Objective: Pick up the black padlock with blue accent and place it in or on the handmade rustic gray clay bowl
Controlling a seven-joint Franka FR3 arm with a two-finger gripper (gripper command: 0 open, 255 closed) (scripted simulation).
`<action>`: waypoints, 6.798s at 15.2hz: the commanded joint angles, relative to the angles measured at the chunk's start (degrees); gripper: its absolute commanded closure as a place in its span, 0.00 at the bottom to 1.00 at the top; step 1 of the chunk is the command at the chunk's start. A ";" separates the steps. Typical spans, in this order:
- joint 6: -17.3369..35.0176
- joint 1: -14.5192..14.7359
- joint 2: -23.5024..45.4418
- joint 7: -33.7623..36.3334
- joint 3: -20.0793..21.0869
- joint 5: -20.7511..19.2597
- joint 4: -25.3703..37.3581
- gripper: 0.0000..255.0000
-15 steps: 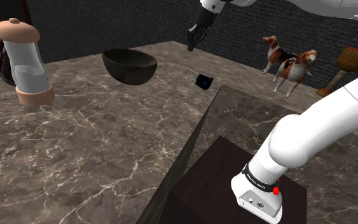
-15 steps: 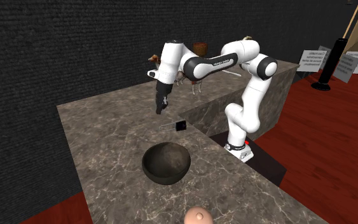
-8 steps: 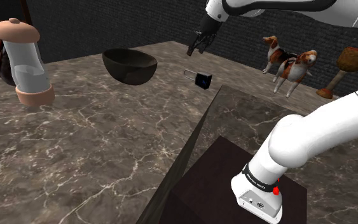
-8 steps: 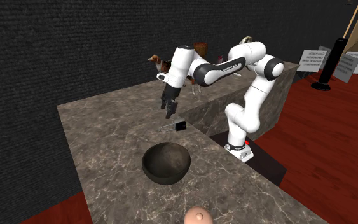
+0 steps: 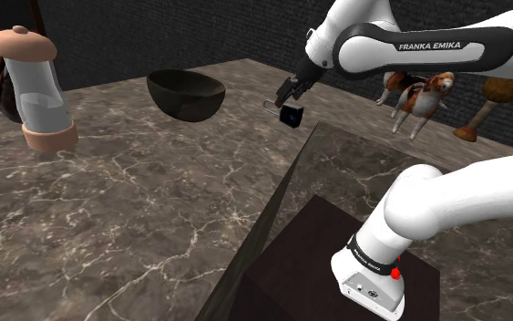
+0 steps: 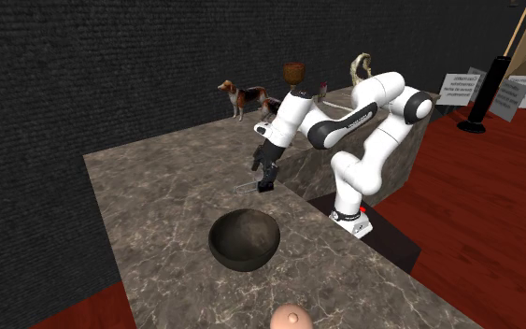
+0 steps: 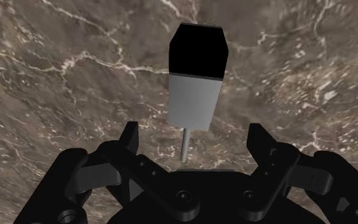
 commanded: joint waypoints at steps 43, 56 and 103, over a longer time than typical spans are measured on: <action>-9.46 0.18 2.38 -1.65 -0.16 0.73 12.13 1.00; -18.79 0.30 4.71 -2.81 0.02 1.34 23.84 1.00; -14.40 4.49 36.02 30.02 24.80 -7.68 44.25 0.00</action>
